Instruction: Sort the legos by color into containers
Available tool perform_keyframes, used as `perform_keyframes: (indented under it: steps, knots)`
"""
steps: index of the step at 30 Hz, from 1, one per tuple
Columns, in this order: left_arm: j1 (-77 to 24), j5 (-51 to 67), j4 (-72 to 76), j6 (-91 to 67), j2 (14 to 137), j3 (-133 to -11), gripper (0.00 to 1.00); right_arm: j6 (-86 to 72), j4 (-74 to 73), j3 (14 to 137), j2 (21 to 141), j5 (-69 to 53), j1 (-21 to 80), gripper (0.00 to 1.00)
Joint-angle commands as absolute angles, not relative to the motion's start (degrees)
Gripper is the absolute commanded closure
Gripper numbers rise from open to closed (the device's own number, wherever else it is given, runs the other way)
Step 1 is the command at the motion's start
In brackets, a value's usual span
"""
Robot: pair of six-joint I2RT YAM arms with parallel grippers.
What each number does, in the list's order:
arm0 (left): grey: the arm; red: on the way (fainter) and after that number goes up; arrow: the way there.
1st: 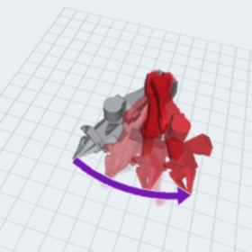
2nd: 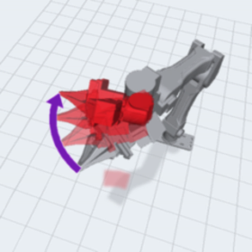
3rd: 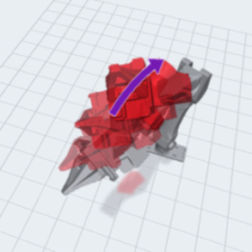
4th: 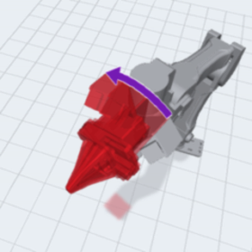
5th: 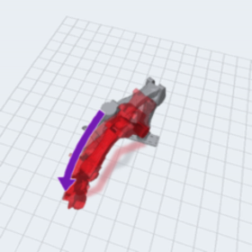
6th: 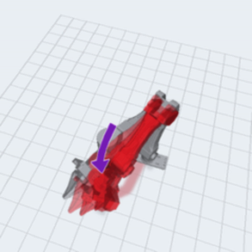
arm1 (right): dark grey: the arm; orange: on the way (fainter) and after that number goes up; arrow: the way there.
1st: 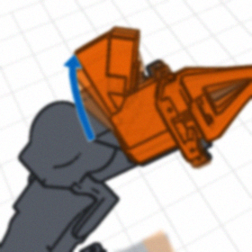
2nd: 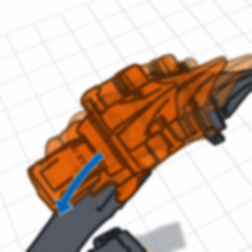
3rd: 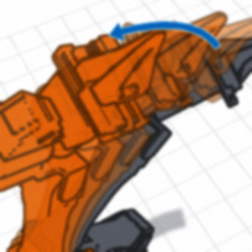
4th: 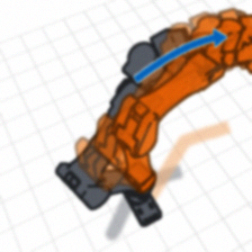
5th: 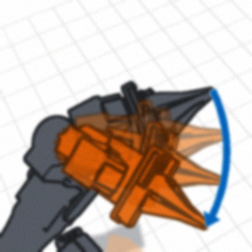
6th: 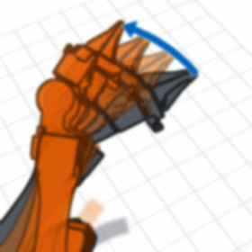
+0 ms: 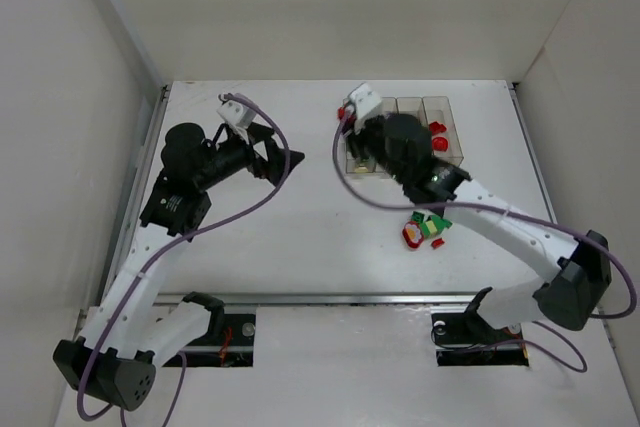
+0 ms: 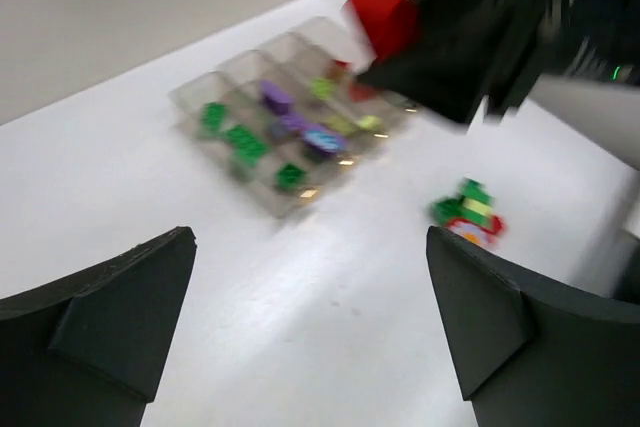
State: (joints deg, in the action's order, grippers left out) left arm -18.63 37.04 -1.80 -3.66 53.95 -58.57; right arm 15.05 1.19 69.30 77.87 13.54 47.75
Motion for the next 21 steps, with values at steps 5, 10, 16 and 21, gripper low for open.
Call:
perform_keyframes:
  steps: [5, 10, 16, 21]
  knots:
    - [-17.7, 4.0, -3.9, 6.0, 58.8, -60.1, 0.00, 4.7, -10.5, 86.6, 96.6, 15.5, 17.9, 1.00]
    - [-17.1, 3.3, 0.0, 9.7, 63.4, -59.7, 0.00, 4.7, -19.8, 98.0, 110.2, 13.7, 10.1, 1.00]
    - [-17.1, 3.2, 2.6, 10.2, 68.5, -60.3, 0.00, 4.7, -22.6, 102.4, 115.6, 14.3, 7.6, 0.90]
    - [-16.5, 4.5, 3.2, 9.1, 72.2, -62.7, 0.00, 4.7, -26.0, 105.3, 118.7, 14.3, 5.8, 0.57]
